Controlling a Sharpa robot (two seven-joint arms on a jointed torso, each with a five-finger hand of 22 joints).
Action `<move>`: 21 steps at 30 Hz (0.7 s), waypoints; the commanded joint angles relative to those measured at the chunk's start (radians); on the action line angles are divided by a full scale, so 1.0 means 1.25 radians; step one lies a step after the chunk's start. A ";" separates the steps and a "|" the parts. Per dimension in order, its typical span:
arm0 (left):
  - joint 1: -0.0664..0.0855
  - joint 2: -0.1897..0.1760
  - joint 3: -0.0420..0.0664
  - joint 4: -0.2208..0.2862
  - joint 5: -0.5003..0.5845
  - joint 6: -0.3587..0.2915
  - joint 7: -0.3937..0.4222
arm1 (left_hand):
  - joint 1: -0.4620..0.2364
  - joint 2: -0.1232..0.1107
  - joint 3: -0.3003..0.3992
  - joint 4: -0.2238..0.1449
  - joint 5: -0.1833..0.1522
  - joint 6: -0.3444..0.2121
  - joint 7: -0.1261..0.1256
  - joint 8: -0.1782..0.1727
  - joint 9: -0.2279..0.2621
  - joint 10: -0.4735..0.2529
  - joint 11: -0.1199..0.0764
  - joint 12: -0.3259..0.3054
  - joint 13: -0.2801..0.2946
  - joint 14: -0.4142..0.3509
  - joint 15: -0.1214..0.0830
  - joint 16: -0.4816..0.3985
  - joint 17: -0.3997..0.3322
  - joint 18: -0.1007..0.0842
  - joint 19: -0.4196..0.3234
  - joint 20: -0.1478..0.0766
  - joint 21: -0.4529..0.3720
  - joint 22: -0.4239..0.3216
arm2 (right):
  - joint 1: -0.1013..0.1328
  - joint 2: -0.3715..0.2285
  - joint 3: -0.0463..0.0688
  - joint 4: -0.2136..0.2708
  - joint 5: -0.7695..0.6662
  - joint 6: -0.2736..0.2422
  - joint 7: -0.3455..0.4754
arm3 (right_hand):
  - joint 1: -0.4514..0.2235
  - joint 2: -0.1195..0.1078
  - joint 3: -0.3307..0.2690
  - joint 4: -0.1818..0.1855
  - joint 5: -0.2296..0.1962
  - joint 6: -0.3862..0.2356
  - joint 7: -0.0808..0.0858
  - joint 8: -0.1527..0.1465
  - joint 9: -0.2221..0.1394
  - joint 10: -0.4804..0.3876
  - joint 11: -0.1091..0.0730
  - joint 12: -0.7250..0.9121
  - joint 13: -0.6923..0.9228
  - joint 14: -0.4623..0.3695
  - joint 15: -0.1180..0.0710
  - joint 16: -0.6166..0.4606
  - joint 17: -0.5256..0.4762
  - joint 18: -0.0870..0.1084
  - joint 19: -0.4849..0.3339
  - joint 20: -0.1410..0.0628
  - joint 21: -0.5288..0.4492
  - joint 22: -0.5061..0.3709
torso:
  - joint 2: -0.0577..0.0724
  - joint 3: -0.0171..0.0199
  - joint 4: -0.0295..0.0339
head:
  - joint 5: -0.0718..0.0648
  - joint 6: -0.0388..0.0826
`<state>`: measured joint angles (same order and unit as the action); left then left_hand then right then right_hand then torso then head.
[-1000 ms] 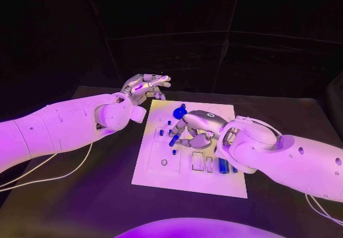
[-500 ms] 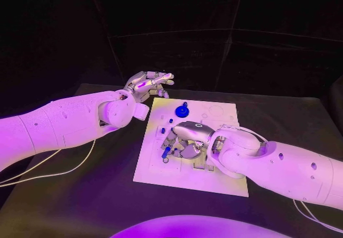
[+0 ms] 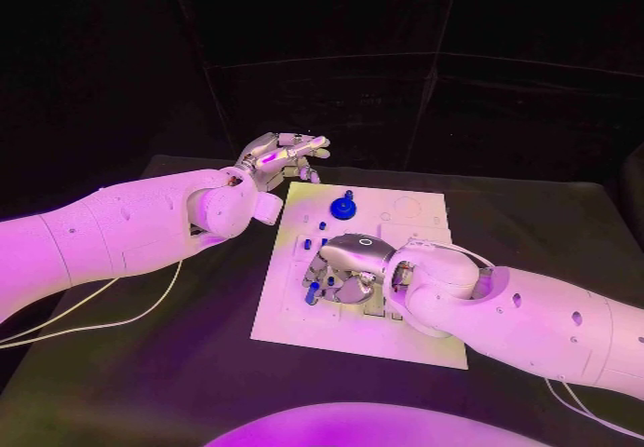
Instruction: Assemble the parts on the task board
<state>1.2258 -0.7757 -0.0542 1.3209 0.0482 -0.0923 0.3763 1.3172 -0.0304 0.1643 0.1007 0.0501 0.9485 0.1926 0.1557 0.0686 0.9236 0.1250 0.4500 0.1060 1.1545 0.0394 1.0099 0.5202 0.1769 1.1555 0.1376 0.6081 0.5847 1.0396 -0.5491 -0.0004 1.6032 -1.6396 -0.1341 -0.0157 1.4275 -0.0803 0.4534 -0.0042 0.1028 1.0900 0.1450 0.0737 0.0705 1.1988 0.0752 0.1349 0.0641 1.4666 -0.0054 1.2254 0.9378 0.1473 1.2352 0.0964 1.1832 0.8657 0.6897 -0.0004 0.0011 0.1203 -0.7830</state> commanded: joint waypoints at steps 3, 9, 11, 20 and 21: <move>0.001 0.001 0.001 0.000 0.000 0.011 0.002 | -0.001 0.008 -0.005 0.000 0.001 -0.005 0.001 0.005 -0.001 -0.003 0.000 0.003 -0.001 -0.005 0.003 -0.002 -0.001 0.005 0.001 0.004 -0.003 -0.001 | 0.000 0.005 0.000 -0.001 -0.058 0.020 -0.038 | -0.005 -0.005 0.004 0.002 0.003 0.003 0.005 0.000 0.001 0.003 0.002 -0.004 0.001 0.006 -0.002 0.004 0.000 -0.010 0.001 0.000 0.003 -0.002 | 0.001 -0.0010 0.0004 | -0.001 -0.001; 0.001 0.001 0.001 0.000 0.000 0.011 0.002 | -0.001 0.008 -0.005 0.000 0.001 -0.005 0.001 0.005 -0.001 -0.003 0.000 0.003 -0.001 -0.005 0.003 -0.002 -0.001 0.005 0.001 0.004 -0.003 -0.001 | -0.002 0.010 -0.001 -0.003 -0.077 0.024 -0.052 | -0.007 -0.006 0.004 0.003 0.003 0.003 0.005 0.000 0.001 0.003 0.002 -0.005 0.001 0.005 -0.002 0.004 0.000 -0.010 0.001 0.000 0.002 -0.003 | 0.001 -0.0014 0.0013 | -0.001 -0.003; 0.001 0.001 0.001 0.000 0.000 0.011 0.002 | -0.001 0.008 -0.005 0.000 0.001 -0.005 0.001 0.005 -0.001 -0.003 0.000 0.003 -0.001 -0.005 0.003 -0.002 -0.001 0.005 0.001 0.004 -0.003 -0.001 | -0.003 0.011 -0.001 -0.004 -0.082 0.023 -0.056 | -0.007 -0.005 0.004 0.003 0.003 0.003 0.005 0.000 0.001 0.003 0.002 -0.005 0.001 0.005 -0.002 0.003 0.000 -0.010 0.000 0.000 0.002 -0.003 | 0.001 -0.0012 0.0018 | -0.001 -0.003; 0.001 0.000 0.001 0.000 0.000 0.011 0.002 | -0.001 0.008 -0.005 0.000 0.001 -0.005 0.001 0.005 -0.001 -0.003 0.000 0.003 -0.001 -0.005 0.003 -0.002 -0.001 0.005 0.001 0.004 -0.003 -0.001 | -0.004 0.015 -0.010 0.000 -0.095 0.042 -0.058 | -0.008 -0.005 0.004 0.003 0.003 0.003 0.005 0.000 0.001 0.004 0.002 -0.005 0.001 0.006 -0.002 0.004 0.001 -0.010 -0.001 0.000 0.001 -0.005 | 0.000 -0.0014 0.0007 | 0.000 -0.003; 0.001 0.001 0.001 0.000 0.000 0.011 0.002 | -0.001 0.008 -0.005 0.000 0.001 -0.005 0.001 0.005 -0.001 -0.003 0.000 0.003 -0.001 -0.005 0.003 -0.002 -0.001 0.005 0.001 0.004 -0.003 -0.001 | -0.004 0.015 -0.012 0.001 -0.095 0.046 -0.056 | -0.008 -0.006 0.004 0.003 0.003 0.003 0.005 0.000 0.001 0.004 0.002 -0.005 0.001 0.006 -0.002 0.005 0.003 -0.010 -0.001 0.000 0.001 -0.005 | 0.000 -0.0014 0.0007 | 0.000 -0.003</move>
<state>1.2257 -0.7758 -0.0543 1.3201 0.0482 -0.0907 0.3748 1.3172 -0.0304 0.1644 0.1007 0.0502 0.9485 0.1926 0.1557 0.0686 0.9236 0.1250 0.4500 0.1060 1.1545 0.0394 1.0099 0.5204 0.1769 1.1556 0.1376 0.6081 0.5848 1.0358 -0.5302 -0.0111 1.6036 -1.7329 -0.1088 -0.0748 1.4234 -0.0844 0.4564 -0.0012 0.1028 1.0922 0.1474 0.0686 0.0708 1.1988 0.0752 0.1349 0.0645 1.4666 -0.0054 1.2254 0.9384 0.1474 1.2352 0.0964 1.1832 0.8606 0.6906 -0.0022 0.0026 0.1200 -0.7869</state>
